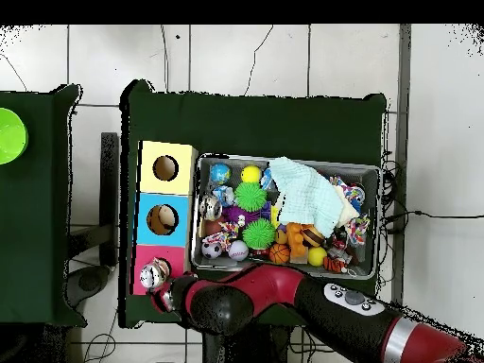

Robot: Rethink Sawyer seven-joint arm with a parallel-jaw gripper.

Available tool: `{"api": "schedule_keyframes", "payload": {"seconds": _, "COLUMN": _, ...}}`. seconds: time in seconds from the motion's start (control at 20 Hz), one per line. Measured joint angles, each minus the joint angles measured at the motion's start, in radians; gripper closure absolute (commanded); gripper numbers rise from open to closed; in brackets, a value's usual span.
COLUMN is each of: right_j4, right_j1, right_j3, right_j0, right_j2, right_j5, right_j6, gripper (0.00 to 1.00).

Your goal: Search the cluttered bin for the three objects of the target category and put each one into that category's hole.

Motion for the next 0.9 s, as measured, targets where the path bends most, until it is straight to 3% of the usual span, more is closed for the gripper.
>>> {"api": "schedule_keyframes", "payload": {"seconds": 0.45, "right_j4": 0.003, "right_j1": 0.001, "right_j3": 0.03, "right_j0": 0.0, "right_j2": -0.026, "right_j5": -0.091, "right_j6": 0.0, "gripper": 0.0}}
{"api": "schedule_keyframes", "payload": {"seconds": 0.9, "right_j4": 0.003, "right_j1": 0.003, "right_j3": 0.033, "right_j0": 0.0, "right_j2": -0.03, "right_j5": -0.102, "right_j6": 0.0, "gripper": 0.0}}
